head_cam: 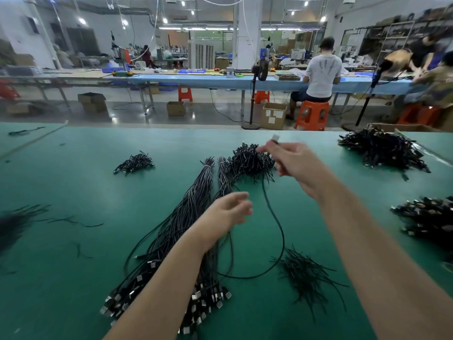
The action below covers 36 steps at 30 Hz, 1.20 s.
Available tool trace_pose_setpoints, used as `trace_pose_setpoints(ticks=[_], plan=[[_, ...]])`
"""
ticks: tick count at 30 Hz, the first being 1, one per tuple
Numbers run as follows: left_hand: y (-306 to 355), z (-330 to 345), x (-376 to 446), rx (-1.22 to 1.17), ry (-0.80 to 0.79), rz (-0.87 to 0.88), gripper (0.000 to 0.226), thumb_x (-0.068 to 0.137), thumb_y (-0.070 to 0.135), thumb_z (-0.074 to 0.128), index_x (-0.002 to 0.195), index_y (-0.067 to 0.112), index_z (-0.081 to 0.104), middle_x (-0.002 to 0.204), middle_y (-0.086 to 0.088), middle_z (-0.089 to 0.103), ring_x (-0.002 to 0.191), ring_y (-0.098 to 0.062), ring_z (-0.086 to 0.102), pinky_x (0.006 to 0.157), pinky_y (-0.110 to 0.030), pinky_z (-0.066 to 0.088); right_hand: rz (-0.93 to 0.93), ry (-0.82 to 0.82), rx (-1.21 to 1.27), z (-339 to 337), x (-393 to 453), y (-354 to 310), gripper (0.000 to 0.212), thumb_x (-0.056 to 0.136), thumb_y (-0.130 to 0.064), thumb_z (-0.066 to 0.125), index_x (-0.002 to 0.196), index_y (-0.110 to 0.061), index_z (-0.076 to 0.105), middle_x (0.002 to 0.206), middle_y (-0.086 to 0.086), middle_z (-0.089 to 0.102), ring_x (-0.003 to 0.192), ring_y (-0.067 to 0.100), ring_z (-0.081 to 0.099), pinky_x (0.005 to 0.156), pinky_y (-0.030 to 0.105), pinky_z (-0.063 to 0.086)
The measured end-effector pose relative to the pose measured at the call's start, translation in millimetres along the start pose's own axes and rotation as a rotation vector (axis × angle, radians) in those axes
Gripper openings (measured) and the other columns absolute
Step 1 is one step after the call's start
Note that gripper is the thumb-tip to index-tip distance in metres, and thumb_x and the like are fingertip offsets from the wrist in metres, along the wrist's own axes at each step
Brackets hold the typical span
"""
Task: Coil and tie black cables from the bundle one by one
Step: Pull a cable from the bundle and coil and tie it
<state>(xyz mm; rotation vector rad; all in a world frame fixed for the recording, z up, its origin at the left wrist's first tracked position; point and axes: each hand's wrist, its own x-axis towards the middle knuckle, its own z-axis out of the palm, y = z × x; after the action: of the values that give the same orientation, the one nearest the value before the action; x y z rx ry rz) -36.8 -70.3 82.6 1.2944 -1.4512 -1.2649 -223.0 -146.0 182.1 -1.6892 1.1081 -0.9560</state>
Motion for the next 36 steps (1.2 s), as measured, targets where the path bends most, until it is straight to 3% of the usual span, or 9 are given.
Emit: trace_pose_setpoints(ticks=[2, 4, 6, 10, 15, 21, 28, 33, 36], plan=[[16.5, 11.2, 11.3, -0.246, 0.109, 0.042, 0.028, 0.103, 0.023, 0.054, 0.129, 0.013, 0.06, 0.118, -0.005, 0.072, 0.109, -0.018, 0.07, 0.098, -0.033, 0.055, -0.013, -0.027, -0.085, 17.1, -5.5, 5.6, 0.025, 0.095, -0.05, 0.058, 0.101, -0.035, 0.077, 0.086, -0.023, 0.07, 0.068, -0.007, 0.053, 0.077, 0.026, 0.042], [25.6, 17.8, 18.1, -0.35, 0.133, 0.063, 0.022, 0.106, 0.017, 0.047, 0.116, 0.01, 0.065, 0.107, -0.008, 0.074, 0.099, -0.022, 0.073, 0.085, -0.029, 0.058, -0.016, -0.046, -0.108, 26.0, -9.6, 10.4, 0.026, 0.097, -0.049, 0.057, 0.105, -0.036, 0.077, 0.104, -0.014, 0.073, 0.083, -0.005, 0.056, 0.084, 0.028, 0.043], [26.9, 20.8, 20.2, -0.413, 0.104, 0.078, 0.026, 0.107, 0.016, 0.044, 0.108, 0.005, 0.068, 0.091, -0.007, 0.075, 0.082, -0.02, 0.073, 0.072, -0.026, 0.057, -0.009, -0.06, -0.104, 28.0, -13.6, 13.3, 0.025, 0.097, -0.05, 0.056, 0.106, -0.038, 0.077, 0.098, -0.005, 0.074, 0.084, -0.004, 0.059, 0.082, 0.026, 0.045], [21.0, 23.3, 21.4, -0.376, 0.097, 0.11, 0.032, 0.108, 0.018, 0.043, 0.1, 0.009, 0.073, 0.083, -0.006, 0.074, 0.057, -0.013, 0.054, 0.058, -0.024, 0.04, 0.014, -0.085, -0.04, 28.8, -19.0, 18.0, 0.026, 0.097, -0.048, 0.057, 0.108, -0.036, 0.076, 0.099, -0.014, 0.074, 0.09, -0.007, 0.062, 0.085, 0.021, 0.046], [15.5, 21.1, 18.5, -0.282, 0.061, 0.161, 0.035, 0.106, 0.028, 0.046, 0.094, 0.019, 0.078, 0.085, -0.007, 0.073, 0.05, -0.011, 0.043, 0.049, -0.021, 0.032, 0.069, -0.171, 0.083, 30.0, -26.1, 25.0, 0.029, 0.1, -0.038, 0.056, 0.112, -0.02, 0.075, 0.099, -0.002, 0.077, 0.094, 0.007, 0.07, 0.099, 0.029, 0.049], [17.3, 22.5, 10.3, -0.116, 0.018, 0.111, 0.032, 0.106, 0.028, 0.046, 0.096, 0.014, 0.074, 0.074, -0.004, 0.069, 0.048, -0.008, 0.04, 0.046, -0.019, 0.032, 0.077, -0.211, 0.069, 30.8, -25.9, 31.6, 0.027, 0.1, -0.036, 0.056, 0.108, -0.021, 0.077, 0.106, 0.001, 0.075, 0.086, 0.005, 0.066, 0.079, 0.018, 0.054], [14.3, 26.1, 7.1, -0.102, 0.096, 0.104, 0.038, 0.108, 0.025, 0.045, 0.075, 0.019, 0.064, 0.05, 0.009, 0.043, 0.044, -0.009, 0.028, 0.043, -0.021, 0.025, 0.133, -0.255, 0.094, 32.7, -24.5, 37.0, 0.032, 0.102, -0.037, 0.054, 0.107, -0.016, 0.076, 0.09, 0.003, 0.074, 0.086, 0.012, 0.063, 0.092, 0.032, 0.056], [13.1, 21.2, 8.2, -0.343, 0.145, 0.102, 0.04, 0.106, 0.023, 0.047, 0.078, 0.02, 0.075, 0.052, 0.005, 0.041, 0.044, -0.009, 0.028, 0.043, -0.021, 0.027, 0.306, -0.322, 0.316, 37.3, -25.7, 50.9, 0.069, 0.098, -0.064, 0.03, 0.122, -0.011, 0.067, 0.106, 0.011, 0.074, 0.105, 0.027, 0.069, 0.102, 0.043, 0.051], [16.5, 12.8, 10.9, -0.539, 0.168, 0.134, 0.037, 0.104, 0.025, 0.048, 0.082, 0.011, 0.075, 0.057, 0.001, 0.047, 0.044, -0.01, 0.032, 0.042, -0.021, 0.031, 0.428, -0.507, 0.283, 45.0, -34.0, 67.3, 0.089, 0.095, -0.072, 0.013, 0.12, -0.006, 0.066, 0.109, 0.016, 0.074, 0.108, 0.025, 0.07, 0.105, 0.04, 0.048]])
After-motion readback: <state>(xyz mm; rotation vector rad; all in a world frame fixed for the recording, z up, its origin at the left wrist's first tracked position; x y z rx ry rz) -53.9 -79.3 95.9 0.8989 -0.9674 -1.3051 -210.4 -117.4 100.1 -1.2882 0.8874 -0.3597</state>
